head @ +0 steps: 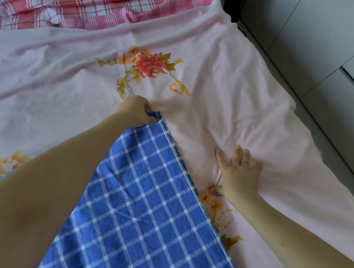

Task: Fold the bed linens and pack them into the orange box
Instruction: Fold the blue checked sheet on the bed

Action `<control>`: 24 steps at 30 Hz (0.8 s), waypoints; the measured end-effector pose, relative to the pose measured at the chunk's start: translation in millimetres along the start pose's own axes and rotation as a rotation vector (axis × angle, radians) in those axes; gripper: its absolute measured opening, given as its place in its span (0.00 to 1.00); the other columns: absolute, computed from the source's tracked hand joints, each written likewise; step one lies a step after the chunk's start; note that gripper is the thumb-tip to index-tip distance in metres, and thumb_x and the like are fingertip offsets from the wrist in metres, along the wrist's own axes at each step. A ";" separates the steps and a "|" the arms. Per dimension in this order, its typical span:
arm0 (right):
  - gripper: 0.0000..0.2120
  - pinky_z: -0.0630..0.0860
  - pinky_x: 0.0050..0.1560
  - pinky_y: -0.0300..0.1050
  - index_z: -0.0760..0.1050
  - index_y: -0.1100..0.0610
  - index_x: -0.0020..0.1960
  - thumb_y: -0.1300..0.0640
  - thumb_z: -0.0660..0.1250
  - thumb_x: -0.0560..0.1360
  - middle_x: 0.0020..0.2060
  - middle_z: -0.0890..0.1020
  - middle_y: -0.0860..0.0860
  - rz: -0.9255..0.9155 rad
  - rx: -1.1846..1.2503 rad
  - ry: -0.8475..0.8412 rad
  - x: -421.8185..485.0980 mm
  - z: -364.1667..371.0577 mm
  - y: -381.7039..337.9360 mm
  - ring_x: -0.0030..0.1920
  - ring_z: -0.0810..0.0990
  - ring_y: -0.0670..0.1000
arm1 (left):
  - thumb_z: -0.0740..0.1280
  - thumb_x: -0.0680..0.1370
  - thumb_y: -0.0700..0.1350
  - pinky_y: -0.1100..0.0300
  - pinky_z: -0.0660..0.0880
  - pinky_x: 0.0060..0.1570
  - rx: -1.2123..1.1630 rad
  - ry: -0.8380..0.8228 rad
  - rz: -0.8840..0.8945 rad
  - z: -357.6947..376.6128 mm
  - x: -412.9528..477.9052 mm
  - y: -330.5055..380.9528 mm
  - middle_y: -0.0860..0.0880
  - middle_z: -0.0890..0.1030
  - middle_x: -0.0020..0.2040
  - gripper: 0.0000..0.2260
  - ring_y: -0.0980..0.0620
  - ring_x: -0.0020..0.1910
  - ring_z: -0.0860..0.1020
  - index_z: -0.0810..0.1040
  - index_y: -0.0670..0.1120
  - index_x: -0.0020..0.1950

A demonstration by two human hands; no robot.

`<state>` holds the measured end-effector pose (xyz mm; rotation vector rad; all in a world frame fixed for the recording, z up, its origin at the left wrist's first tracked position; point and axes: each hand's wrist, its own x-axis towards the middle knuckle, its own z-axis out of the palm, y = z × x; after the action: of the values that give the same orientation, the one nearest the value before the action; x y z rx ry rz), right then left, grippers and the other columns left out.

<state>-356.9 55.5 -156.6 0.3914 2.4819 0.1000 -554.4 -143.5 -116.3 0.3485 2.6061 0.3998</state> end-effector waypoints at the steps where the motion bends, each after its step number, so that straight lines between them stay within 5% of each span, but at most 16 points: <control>1: 0.52 0.50 0.69 0.68 0.35 0.44 0.76 0.34 0.68 0.68 0.75 0.39 0.61 0.000 0.006 0.001 1.8 -2.2 0.0 0.75 0.41 0.62 | 0.72 0.73 0.48 0.58 0.69 0.39 -0.030 0.015 0.006 -2.1 -1.7 1.9 0.46 0.77 0.42 0.11 0.43 0.46 0.76 0.78 0.41 0.47; 5: 0.50 0.50 0.68 0.68 0.38 0.43 0.76 0.36 0.69 0.68 0.76 0.41 0.61 0.007 0.042 0.035 -1.3 -1.0 0.8 0.75 0.42 0.61 | 0.70 0.74 0.45 0.60 0.66 0.34 -0.114 0.081 0.092 -7.5 -39.9 12.1 0.49 0.71 0.33 0.12 0.50 0.32 0.69 0.70 0.45 0.35; 7: 0.50 0.50 0.68 0.69 0.40 0.42 0.76 0.35 0.70 0.67 0.76 0.42 0.60 0.005 0.060 0.052 -1.6 -0.4 0.5 0.76 0.43 0.61 | 0.71 0.73 0.44 0.63 0.63 0.30 0.024 0.049 0.181 -12.7 -74.8 17.6 0.51 0.69 0.32 0.14 0.52 0.31 0.68 0.67 0.46 0.34; 11: 0.48 0.53 0.68 0.66 0.46 0.42 0.76 0.35 0.71 0.65 0.76 0.49 0.59 -0.006 0.128 0.101 -15.4 -7.4 4.9 0.75 0.49 0.59 | 0.71 0.73 0.45 0.66 0.65 0.31 0.258 -0.099 0.299 -0.4 -166.9 30.4 0.56 0.70 0.33 0.05 0.52 0.38 0.72 0.77 0.47 0.41; 14: 0.35 0.53 0.71 0.64 0.56 0.46 0.75 0.48 0.68 0.73 0.74 0.60 0.57 -0.044 0.255 0.340 -70.5 7.9 15.0 0.72 0.61 0.57 | 0.69 0.75 0.48 0.66 0.64 0.32 0.340 -0.235 0.330 29.4 -232.9 48.1 0.59 0.70 0.31 0.06 0.57 0.34 0.71 0.78 0.48 0.39; 16: 0.26 0.54 0.69 0.65 0.66 0.54 0.70 0.58 0.68 0.73 0.68 0.71 0.57 -0.046 0.403 0.567 -130.1 36.5 35.9 0.66 0.71 0.58 | 0.67 0.76 0.48 0.67 0.67 0.32 0.305 -0.320 0.327 50.5 -267.5 63.5 0.56 0.76 0.32 0.09 0.58 0.33 0.74 0.79 0.47 0.37; 18: 0.16 0.66 0.62 0.63 0.76 0.58 0.58 0.62 0.68 0.70 0.52 0.81 0.56 0.005 0.502 0.716 -200.3 76.1 67.6 0.50 0.79 0.60 | 0.67 0.76 0.47 0.70 0.68 0.33 0.247 -0.390 0.339 68.7 -299.9 85.4 0.52 0.80 0.33 0.11 0.60 0.30 0.75 0.80 0.45 0.36; 21: 0.05 0.74 0.44 0.52 0.78 0.57 0.44 0.65 0.68 0.70 0.33 0.80 0.52 0.118 0.561 0.652 -304.7 150.1 118.4 0.33 0.77 0.59 | 0.67 0.76 0.46 0.69 0.70 0.36 0.216 -0.507 0.392 92.5 -350.5 128.7 0.50 0.79 0.28 0.15 0.64 0.27 0.74 0.80 0.41 0.31; 24: 0.06 0.78 0.40 0.55 0.80 0.62 0.45 0.66 0.72 0.69 0.36 0.84 0.57 0.260 0.608 0.488 -395.5 212.6 160.8 0.35 0.81 0.61 | 0.66 0.76 0.43 0.65 0.73 0.40 0.192 -0.607 0.450 117.1 -402.5 179.1 0.47 0.80 0.27 0.16 0.63 0.26 0.74 0.80 0.39 0.30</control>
<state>112.5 85.3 -77.4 1.0503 2.8893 -0.5257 -122.4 -77.9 13.5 0.9656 1.9591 0.1494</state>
